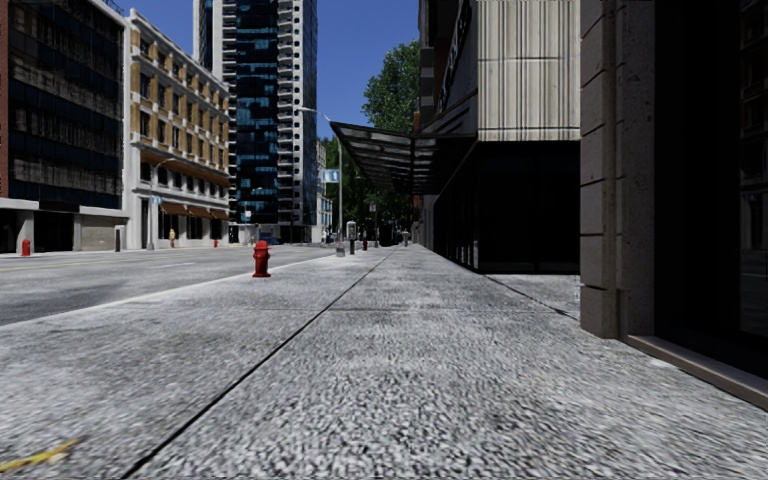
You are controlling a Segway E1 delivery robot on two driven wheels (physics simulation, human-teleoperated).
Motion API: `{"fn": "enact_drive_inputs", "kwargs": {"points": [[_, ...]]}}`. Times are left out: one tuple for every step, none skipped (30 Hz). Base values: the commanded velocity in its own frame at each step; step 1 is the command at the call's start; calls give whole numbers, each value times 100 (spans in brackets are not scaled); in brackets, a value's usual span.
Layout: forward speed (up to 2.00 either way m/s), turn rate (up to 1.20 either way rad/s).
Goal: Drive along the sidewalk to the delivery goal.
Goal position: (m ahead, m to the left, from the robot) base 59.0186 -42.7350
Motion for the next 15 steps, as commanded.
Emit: {"fn": "enact_drive_inputs", "kwargs": {"points": [[173, 0], [170, 0], [169, 0], [169, 0], [168, 0], [167, 0], [163, 0], [158, 0], [158, 0], [151, 0], [144, 0], [140, -2], [138, -7], [137, -10], [137, -10]]}}
